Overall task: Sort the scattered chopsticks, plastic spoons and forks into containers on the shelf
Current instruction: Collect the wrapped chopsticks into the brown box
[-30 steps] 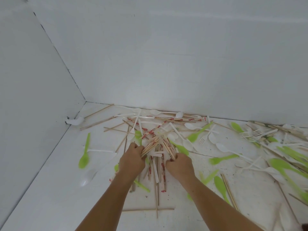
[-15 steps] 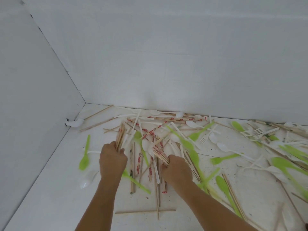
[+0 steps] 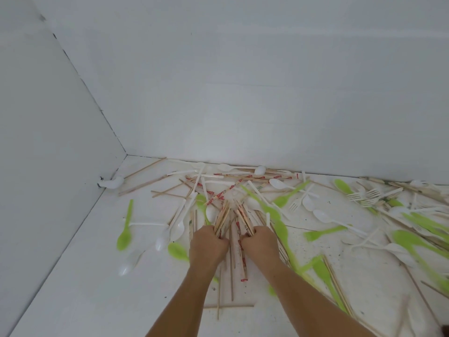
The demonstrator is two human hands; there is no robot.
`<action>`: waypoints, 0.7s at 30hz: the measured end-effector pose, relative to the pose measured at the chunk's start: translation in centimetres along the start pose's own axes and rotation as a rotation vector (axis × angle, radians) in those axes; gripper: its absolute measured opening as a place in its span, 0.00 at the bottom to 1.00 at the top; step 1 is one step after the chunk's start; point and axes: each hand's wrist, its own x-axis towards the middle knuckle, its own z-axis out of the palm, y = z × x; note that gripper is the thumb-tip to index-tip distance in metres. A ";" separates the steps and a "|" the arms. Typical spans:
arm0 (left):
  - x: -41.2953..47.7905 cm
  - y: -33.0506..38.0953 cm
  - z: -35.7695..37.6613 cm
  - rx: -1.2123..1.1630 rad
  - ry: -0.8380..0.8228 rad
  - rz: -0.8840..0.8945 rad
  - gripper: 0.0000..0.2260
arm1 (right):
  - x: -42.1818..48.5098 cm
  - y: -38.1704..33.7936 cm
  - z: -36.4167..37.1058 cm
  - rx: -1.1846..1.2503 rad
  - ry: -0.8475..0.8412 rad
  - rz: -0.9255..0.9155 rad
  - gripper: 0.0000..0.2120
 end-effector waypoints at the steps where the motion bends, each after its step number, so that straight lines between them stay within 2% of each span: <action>1: 0.0 0.1 -0.1 -0.004 -0.007 -0.002 0.07 | 0.1 0.0 -0.1 0.016 -0.007 0.004 0.08; 5: 0.0 0.4 -0.7 -0.045 -0.026 -0.007 0.08 | 0.2 0.0 -0.3 0.049 -0.014 0.018 0.07; 9: 0.3 -0.7 -3.4 -0.109 0.068 -0.039 0.08 | 0.1 -0.3 -0.4 0.023 -0.010 0.022 0.12; 11: 0.9 -1.9 -5.3 -0.103 0.131 -0.058 0.09 | -0.3 -0.4 -0.2 -0.042 -0.006 -0.007 0.13; 14: 1.8 -3.5 -7.2 -0.039 0.135 -0.081 0.07 | -1.4 -0.9 0.1 -0.197 -0.016 -0.058 0.14; 18: 1.1 -3.7 -6.7 -0.049 0.208 -0.057 0.04 | -2.1 -1.6 0.9 -0.395 -0.044 -0.117 0.21; 21: -0.7 -2.5 -4.3 -0.104 0.187 -0.012 0.03 | -2.1 -1.8 1.1 -0.450 -0.008 -0.161 0.11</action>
